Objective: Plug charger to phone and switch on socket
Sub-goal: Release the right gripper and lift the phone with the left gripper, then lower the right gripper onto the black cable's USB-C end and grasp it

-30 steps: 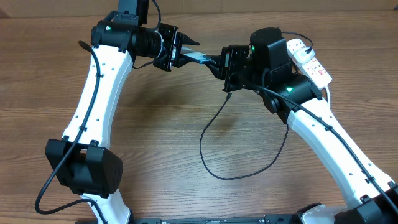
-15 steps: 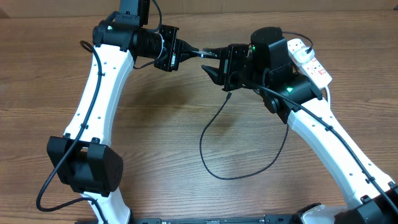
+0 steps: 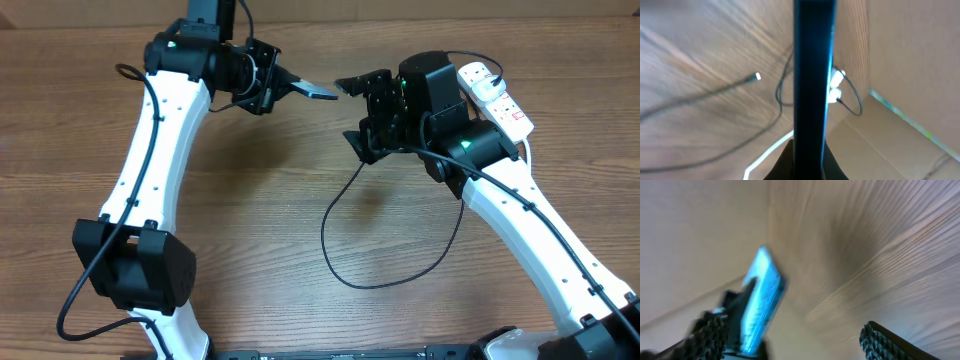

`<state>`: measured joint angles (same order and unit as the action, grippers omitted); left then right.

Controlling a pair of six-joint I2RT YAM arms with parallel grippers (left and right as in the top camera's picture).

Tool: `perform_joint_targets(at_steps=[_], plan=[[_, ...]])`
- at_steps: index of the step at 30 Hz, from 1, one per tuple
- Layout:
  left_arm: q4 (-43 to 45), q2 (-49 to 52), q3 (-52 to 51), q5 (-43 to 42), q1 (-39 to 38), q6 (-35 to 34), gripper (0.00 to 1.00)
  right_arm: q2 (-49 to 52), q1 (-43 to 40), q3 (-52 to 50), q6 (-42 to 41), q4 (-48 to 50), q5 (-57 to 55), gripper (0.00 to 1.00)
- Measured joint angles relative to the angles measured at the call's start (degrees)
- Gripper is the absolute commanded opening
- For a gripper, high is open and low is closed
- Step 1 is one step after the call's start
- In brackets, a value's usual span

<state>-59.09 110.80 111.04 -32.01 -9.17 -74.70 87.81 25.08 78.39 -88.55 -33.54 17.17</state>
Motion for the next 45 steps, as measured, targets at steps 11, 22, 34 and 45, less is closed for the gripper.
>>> perform_joint_targets(at_steps=[11, 22, 34, 45], plan=[[-2.71, 0.0, -0.02, 6.69, 2.12, 44.15, 0.04, 0.98, 0.02, -0.83, 34.75, -8.5, -13.94, 1.0], [-5.75, 4.85, -0.04, 1.31, 0.57, 62.9, 0.04, 20.48, -2.78, -1.73, 56.13, -8.09, -4.07, 0.99], [-7.06, 5.51, -0.09, 1.29, 0.57, 65.92, 0.04, 20.46, -2.05, -1.81, 49.29, -6.1, -12.7, 0.65], [-7.13, 5.51, -0.09, 1.16, 0.57, 65.94, 0.04, 21.03, -0.48, -1.81, 47.87, -1.75, -15.56, 0.59]])
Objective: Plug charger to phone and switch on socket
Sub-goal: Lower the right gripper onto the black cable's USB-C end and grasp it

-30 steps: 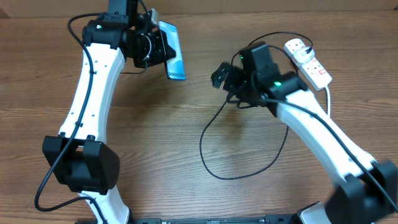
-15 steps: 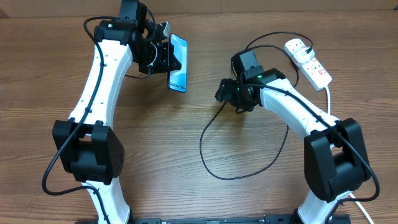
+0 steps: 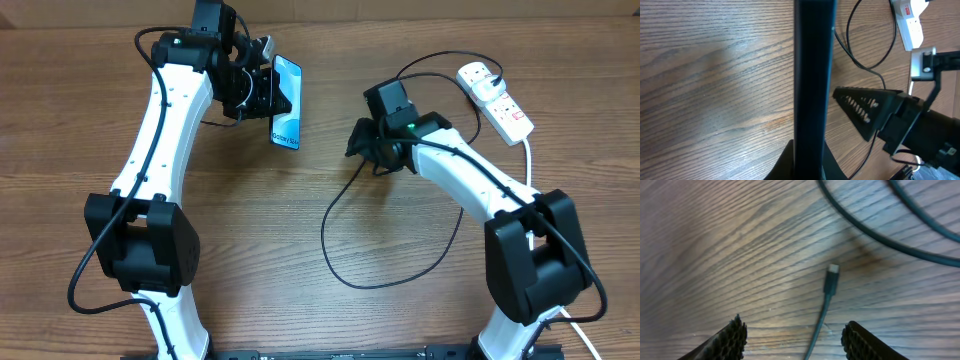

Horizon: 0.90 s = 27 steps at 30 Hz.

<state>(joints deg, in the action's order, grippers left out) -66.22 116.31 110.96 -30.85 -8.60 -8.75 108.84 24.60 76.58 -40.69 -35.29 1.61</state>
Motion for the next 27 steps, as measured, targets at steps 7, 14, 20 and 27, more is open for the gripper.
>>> perform_joint_targets(at_steps=[7, 14, 20, 27], plan=[[0.02, 0.0, 0.0, 0.0, 0.0, 0.0, 0.04, 4.22, 0.98, 0.0, -1.53, 1.18, -3.43, 0.51], [0.0, 0.0, 0.0, -0.02, 0.0, 0.0, 0.04, 5.99, 0.98, 0.0, -1.64, 1.92, -5.22, 0.45], [0.02, 0.0, 0.0, -0.02, 0.0, 0.0, 0.04, 6.64, 0.98, 0.0, -1.55, 1.84, -8.79, 0.46], [0.0, 0.0, 0.0, 0.0, 0.0, 0.0, 0.04, 7.65, 0.98, 0.0, -1.57, 2.1, -10.03, 0.46]])
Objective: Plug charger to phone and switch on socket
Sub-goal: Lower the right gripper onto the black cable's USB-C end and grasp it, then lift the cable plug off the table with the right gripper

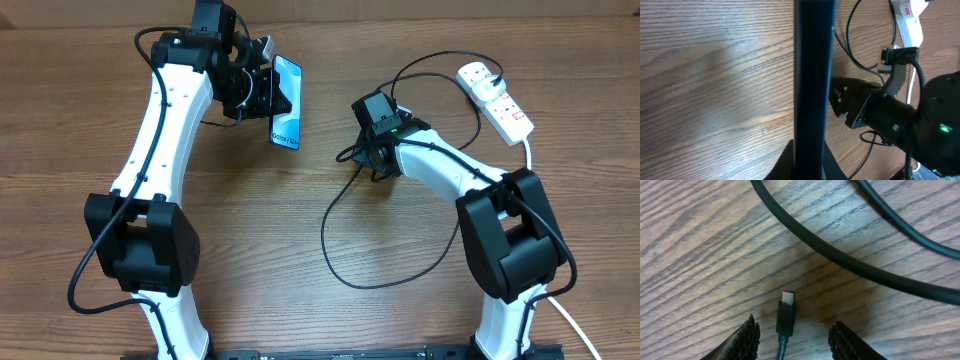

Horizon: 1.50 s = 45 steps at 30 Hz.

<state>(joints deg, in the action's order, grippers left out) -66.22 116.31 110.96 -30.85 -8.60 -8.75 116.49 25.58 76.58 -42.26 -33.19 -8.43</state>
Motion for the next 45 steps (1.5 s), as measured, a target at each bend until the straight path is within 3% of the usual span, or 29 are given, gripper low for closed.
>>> perform_joint_targets(at_steps=[16, 21, 25, 34, 38, 45], plan=[[0.04, 0.0, 0.0, -0.02, 0.0, 0.0, 0.04, 0.37, 0.0, 0.07, 0.28, -4.76, -5.29, 0.44], [0.02, 0.0, 0.0, -0.04, 0.0, 0.0, 0.04, 0.37, 0.0, 1.81, -0.37, -12.5, -4.48, 0.44], [0.15, 0.0, 0.0, -0.07, 0.0, -0.02, 0.04, 0.42, 0.0, 2.84, -1.66, -13.33, -0.83, 0.32], [0.13, 0.0, 0.0, -0.22, 0.0, -0.02, 0.04, 1.25, 0.0, 3.37, -4.61, -12.94, 0.92, 0.31], [0.15, 0.0, 0.0, -0.22, 0.0, -0.02, 0.04, 1.33, 0.0, 3.37, -4.79, -12.61, 0.46, 0.22], [0.13, 0.0, 0.0, -0.24, 0.0, -0.02, 0.04, 1.44, -0.04, 3.41, -5.14, -12.37, 0.02, 0.19]])
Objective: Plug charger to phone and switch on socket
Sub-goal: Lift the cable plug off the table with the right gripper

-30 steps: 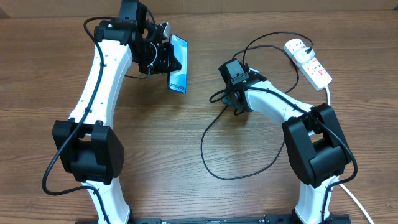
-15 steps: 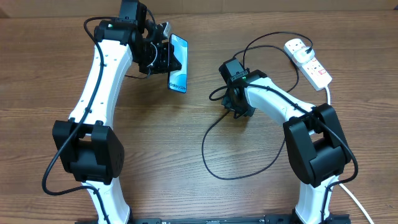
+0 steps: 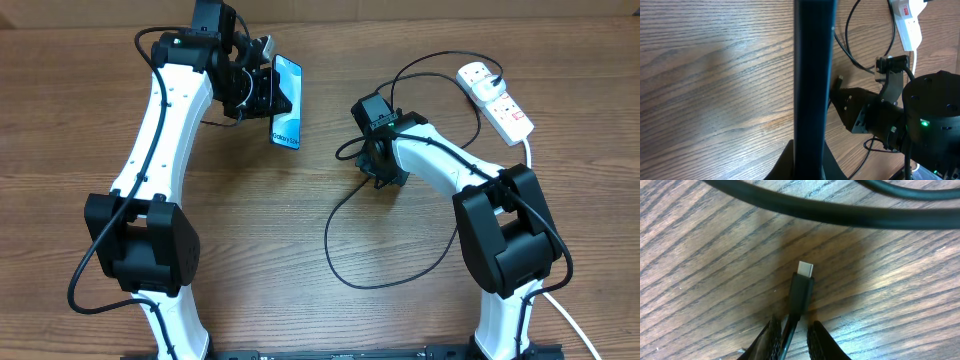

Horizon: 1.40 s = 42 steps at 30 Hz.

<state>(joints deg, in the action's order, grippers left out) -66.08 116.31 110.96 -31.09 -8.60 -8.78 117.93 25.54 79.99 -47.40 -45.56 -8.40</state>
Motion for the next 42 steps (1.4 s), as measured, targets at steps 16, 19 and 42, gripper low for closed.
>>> perform_joint_targets(at_steps=[16, 19, 42], plan=[[-0.17, 0.0, 0.0, 0.02, 0.0, 0.0, 0.04, 0.28, 0.0, 0.0, -0.17, 1.44, -2.27, 0.13], [-0.17, 0.0, 0.0, 0.02, 0.0, 0.0, 0.04, 0.31, 0.0, 0.0, -0.17, 1.51, -2.45, 0.13], [-0.39, 0.0, 0.0, 0.02, 0.0, 0.0, 0.04, 0.52, 0.0, 0.0, -0.39, 3.41, -2.51, 0.04]])
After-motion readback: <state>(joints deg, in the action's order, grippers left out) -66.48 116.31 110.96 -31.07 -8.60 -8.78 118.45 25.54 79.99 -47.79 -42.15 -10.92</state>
